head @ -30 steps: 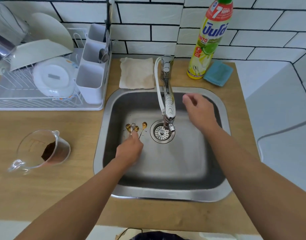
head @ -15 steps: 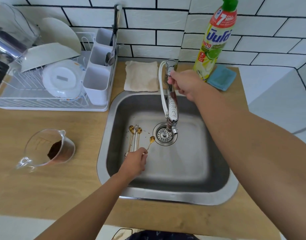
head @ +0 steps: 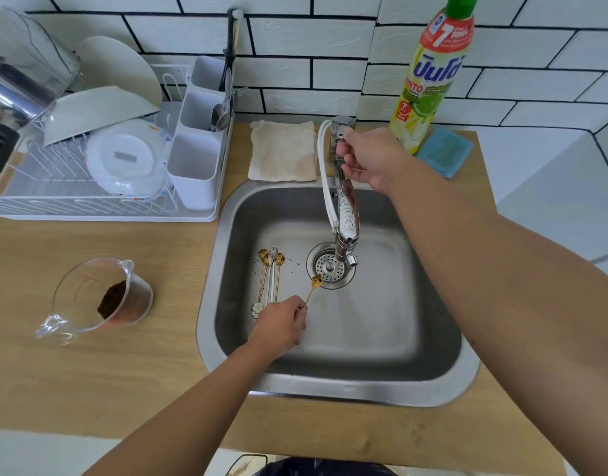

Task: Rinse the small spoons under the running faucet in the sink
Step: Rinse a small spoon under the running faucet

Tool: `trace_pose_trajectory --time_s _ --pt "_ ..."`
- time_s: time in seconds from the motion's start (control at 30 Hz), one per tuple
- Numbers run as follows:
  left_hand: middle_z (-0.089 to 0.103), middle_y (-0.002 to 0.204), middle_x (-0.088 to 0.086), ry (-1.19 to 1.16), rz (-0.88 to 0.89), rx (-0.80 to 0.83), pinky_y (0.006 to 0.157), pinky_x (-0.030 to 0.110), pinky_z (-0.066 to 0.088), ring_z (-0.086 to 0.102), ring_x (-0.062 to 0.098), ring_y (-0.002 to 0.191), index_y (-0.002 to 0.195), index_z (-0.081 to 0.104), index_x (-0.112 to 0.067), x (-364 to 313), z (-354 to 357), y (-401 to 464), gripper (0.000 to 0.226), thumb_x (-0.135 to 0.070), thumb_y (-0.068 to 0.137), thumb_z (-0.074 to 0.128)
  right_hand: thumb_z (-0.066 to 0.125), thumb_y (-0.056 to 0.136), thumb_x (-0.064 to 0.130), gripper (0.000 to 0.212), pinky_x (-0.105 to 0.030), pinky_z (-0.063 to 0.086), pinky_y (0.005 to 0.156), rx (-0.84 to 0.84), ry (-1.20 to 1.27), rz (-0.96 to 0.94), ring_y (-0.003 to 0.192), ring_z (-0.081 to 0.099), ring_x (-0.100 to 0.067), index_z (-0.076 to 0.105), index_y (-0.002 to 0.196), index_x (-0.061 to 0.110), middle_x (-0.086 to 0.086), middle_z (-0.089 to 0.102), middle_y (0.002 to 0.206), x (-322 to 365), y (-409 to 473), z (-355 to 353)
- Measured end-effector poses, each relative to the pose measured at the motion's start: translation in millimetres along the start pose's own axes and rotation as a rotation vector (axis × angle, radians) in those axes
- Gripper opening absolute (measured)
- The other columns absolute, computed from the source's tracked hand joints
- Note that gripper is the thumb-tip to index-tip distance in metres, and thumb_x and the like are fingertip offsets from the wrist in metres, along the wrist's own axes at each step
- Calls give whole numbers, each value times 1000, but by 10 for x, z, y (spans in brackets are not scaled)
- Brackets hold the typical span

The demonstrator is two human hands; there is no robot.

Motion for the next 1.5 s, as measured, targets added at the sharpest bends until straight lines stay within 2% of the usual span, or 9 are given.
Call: trace_pose_trajectory --time_s 0.3,0.57,0.7,0.8,0.87,1.07,1.23,1.4,1.5 --pt "70 81 -13 -26 8 4 69 33 61 69 7 54 104 61 -27 -49 28 22 17 -34 105 45 55 104 36 30 -17 48 54 -62 3 -66 54 50 -2 70 87 17 6 66 75 -110 -57 -76" --pt "73 77 -10 -215 19 27 50 16 49 68 8 49 99 62 -26 -204 77 16 16 -30 105 48 50 105 40 30 -29 40 67 -388 62 -41 69 51 -10 68 86 25 7 63 78 -1195 -549 -502" --pt "74 74 -9 -260 54 21 48 17 49 67 11 46 92 63 -27 -265 67 34 19 -29 104 49 66 97 38 17 -23 46 71 -183 -133 -15 87 64 -15 69 103 23 8 70 95 -1917 -893 -308" --pt "74 74 -9 -269 81 6 51 22 52 68 13 46 93 63 -26 -289 55 64 19 -27 104 48 80 88 36 52 -26 53 88 88 -170 33 105 68 -18 58 134 26 6 67 121 -2235 -980 -101" --pt "74 75 -8 -277 87 -10 54 28 56 69 14 47 95 63 -25 -288 51 66 19 -26 104 46 84 85 30 62 -26 55 92 159 -145 23 107 68 -17 53 139 27 1 67 120 -2294 -987 -9" --pt "75 78 -10 -405 64 -36 51 24 52 65 14 46 97 67 -26 -268 61 -20 18 -30 104 52 86 82 18 53 -27 54 87 143 -142 1 90 69 -14 53 123 24 -4 72 94 -2287 -879 18" --pt "75 75 -1 -582 35 -23 53 27 50 57 15 49 96 68 -24 -343 74 -42 17 -33 103 55 63 102 20 4 -28 52 71 -1 -79 -42 63 69 -6 62 100 17 -3 76 80 -2214 -785 -74" --pt "74 74 1 -558 43 2 49 24 48 58 14 46 96 62 -19 -329 79 -57 18 -28 105 49 77 90 27 24 -30 55 80 208 -201 -81 80 65 -8 64 107 15 1 72 91 -2222 -811 -11" --pt "74 71 -1 -485 82 -7 49 25 49 60 14 44 92 61 -18 -284 61 -62 19 -29 104 51 72 95 27 15 -29 53 70 100 -212 -89 69 65 -8 69 94 12 3 73 78 -2212 -774 4"
Point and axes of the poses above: each hand's wrist, its own y-axis towards the middle knuckle, its own z-axis out of the palm, x = y × z, the point moved 2 cm from there along y, towards the middle knuckle
